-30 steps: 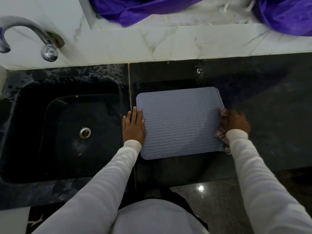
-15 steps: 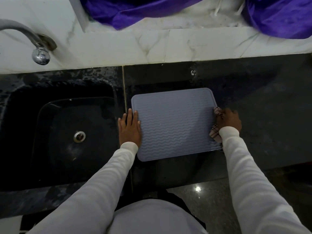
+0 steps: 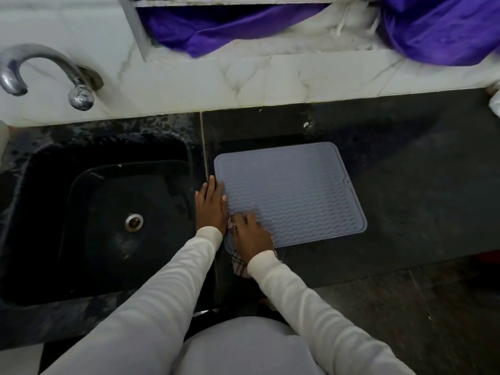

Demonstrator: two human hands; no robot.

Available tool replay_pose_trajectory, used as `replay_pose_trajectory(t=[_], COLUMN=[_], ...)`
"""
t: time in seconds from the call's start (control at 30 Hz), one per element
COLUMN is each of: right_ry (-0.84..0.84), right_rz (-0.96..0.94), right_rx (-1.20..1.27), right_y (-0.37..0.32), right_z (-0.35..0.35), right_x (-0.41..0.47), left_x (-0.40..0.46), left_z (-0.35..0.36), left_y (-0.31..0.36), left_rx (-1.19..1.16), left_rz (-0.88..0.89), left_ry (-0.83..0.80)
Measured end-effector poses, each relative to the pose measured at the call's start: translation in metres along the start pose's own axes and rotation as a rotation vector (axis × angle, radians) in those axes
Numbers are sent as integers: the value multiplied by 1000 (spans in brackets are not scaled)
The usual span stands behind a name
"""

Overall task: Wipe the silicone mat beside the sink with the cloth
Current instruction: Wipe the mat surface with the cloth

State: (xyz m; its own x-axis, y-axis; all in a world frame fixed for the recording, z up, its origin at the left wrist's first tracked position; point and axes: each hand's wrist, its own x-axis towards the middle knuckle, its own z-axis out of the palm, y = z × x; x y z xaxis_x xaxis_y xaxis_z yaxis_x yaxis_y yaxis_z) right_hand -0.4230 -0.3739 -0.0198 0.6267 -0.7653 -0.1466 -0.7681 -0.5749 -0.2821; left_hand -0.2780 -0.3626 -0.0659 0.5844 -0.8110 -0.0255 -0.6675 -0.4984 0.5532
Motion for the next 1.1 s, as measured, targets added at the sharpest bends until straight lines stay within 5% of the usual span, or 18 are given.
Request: replay_pose_trajectory(t=[0.33,1.1], right_ry=[108,108], right_rz=[8,763], right_rx=[-38,30], right_y=[22,281], right_z=[-2,-98], right_x=[2,40], left_x=[-8,-7], left_z=[5,5], left_y=[0,0], left_rx=[221,244], left_rz=[39,37], left_ry=[-59,-83])
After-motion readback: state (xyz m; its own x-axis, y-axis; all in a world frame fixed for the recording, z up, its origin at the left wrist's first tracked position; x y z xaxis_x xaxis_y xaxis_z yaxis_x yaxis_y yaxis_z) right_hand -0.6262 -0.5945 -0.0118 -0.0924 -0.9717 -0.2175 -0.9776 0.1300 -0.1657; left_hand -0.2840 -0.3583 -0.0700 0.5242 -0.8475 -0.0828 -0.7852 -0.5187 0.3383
